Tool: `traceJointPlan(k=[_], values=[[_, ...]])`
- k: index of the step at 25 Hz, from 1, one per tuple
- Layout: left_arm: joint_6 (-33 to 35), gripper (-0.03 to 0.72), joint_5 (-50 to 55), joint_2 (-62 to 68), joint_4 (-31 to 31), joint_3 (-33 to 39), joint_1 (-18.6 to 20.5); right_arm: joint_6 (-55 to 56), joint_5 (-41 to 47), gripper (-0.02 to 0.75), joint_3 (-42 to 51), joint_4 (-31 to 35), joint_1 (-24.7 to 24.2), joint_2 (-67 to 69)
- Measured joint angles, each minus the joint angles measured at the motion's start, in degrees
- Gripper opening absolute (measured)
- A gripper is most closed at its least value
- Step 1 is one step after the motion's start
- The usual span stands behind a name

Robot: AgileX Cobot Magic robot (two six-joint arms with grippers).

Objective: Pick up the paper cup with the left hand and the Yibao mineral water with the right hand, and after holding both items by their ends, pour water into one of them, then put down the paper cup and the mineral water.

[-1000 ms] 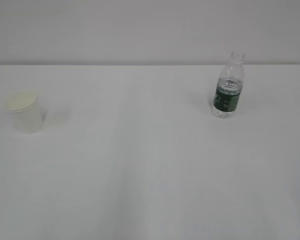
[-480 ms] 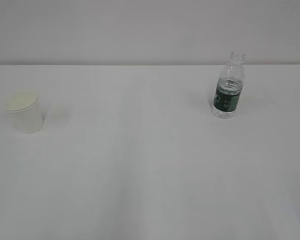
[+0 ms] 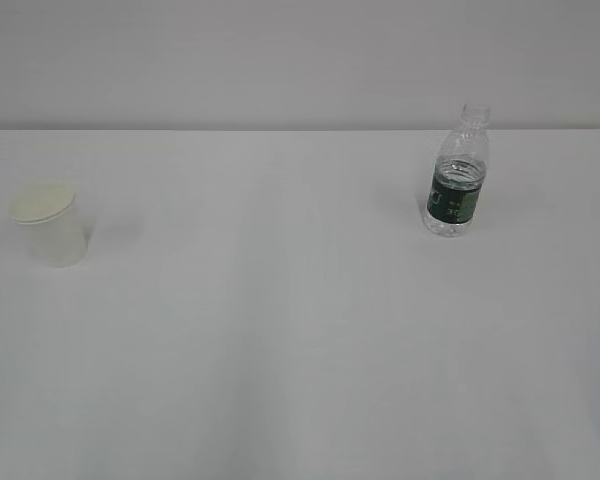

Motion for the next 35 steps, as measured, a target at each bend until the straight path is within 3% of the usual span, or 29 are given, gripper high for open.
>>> traceJointPlan(k=[12,17,25,35], values=[[0.00,0.593,0.00,0.00,0.00,0.00,0.00,-0.31,-0.60,0.571,-0.53,0.00,0.00,0.00],[0.00,0.593,-0.54,0.00,0.00,-0.13,0.00,-0.63,-5.72,0.571,-2.03,0.09,0.00,0.00],[0.00,0.593,-12.58,4.34,-3.62,-1.80,0.00,-0.76,-9.97,0.571,-2.03,2.46,0.00,4.52],[0.13,0.593,-26.49,20.02,-7.72,-1.80,0.00,-0.66,-24.66,0.571,-0.83,8.52,0.00,16.38]])
